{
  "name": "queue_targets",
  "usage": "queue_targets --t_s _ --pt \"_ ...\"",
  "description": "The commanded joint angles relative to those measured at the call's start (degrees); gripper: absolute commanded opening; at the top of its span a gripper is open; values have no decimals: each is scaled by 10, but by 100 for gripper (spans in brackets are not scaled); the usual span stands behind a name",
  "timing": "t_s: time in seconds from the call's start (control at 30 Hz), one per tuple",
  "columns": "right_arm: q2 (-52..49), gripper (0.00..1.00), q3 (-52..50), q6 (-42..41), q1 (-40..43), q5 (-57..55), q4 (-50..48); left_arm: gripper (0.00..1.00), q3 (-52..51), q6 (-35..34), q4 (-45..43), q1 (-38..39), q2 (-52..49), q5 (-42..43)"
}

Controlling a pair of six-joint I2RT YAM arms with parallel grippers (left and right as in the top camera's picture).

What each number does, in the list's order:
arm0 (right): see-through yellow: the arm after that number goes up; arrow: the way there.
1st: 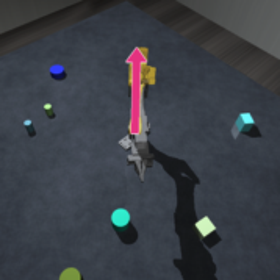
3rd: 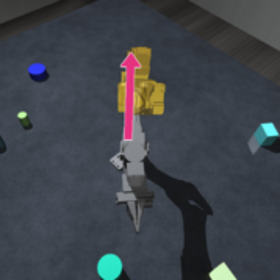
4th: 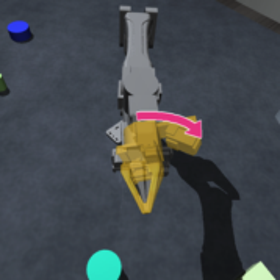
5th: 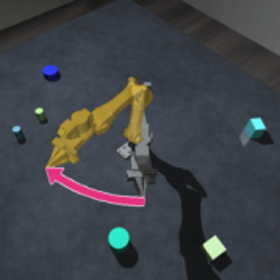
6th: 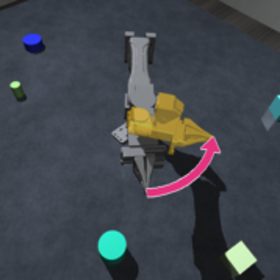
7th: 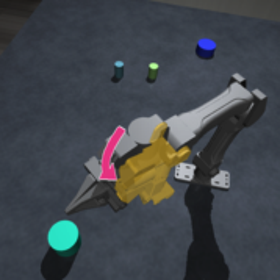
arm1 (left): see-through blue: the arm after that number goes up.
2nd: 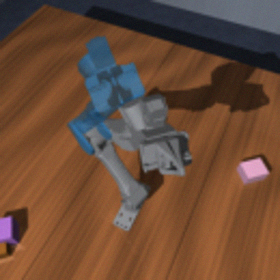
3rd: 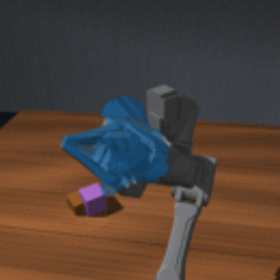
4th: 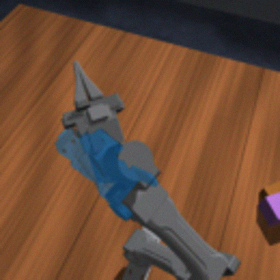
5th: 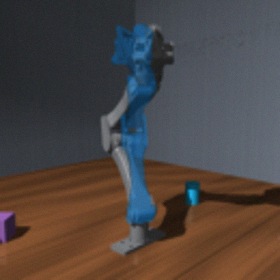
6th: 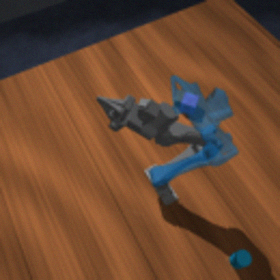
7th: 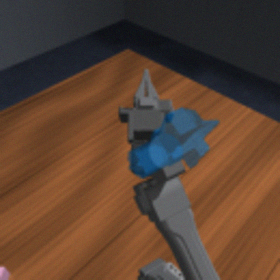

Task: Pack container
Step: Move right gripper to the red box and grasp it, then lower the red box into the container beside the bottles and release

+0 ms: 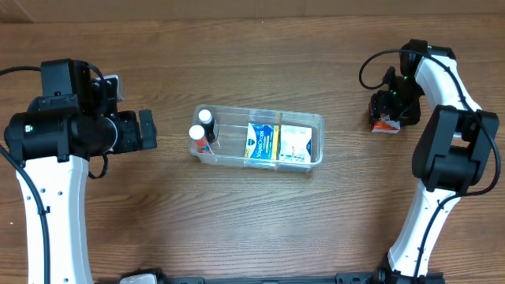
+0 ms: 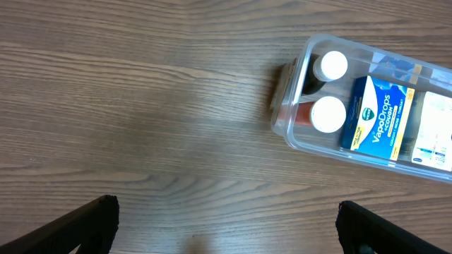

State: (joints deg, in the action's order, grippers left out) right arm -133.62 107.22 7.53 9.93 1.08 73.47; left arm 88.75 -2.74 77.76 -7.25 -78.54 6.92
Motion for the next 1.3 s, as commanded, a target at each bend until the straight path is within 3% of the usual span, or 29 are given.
queue_targets --t_s 0.0,0.43,0.73,0.93,1.0,1.27 --pt "-6 67 -4 0 -2 5 -1 100 -2 10 0 -2 7 4" --pt "23 60 33 -8 -2 6 32 100 -2 10 0 -2 7 4" --pt "225 59 41 -90 -24 9 91 100 -2 10 -2 -2 7 4" --pt "364 56 41 -141 -137 34 148 100 -2 11 -1 -2 7 4" --pt "398 56 41 -187 -222 33 151 100 -2 11 -1 -2 7 4" --pt "377 58 41 -365 -443 4 50 100 -2 11 1 -2 7 4"
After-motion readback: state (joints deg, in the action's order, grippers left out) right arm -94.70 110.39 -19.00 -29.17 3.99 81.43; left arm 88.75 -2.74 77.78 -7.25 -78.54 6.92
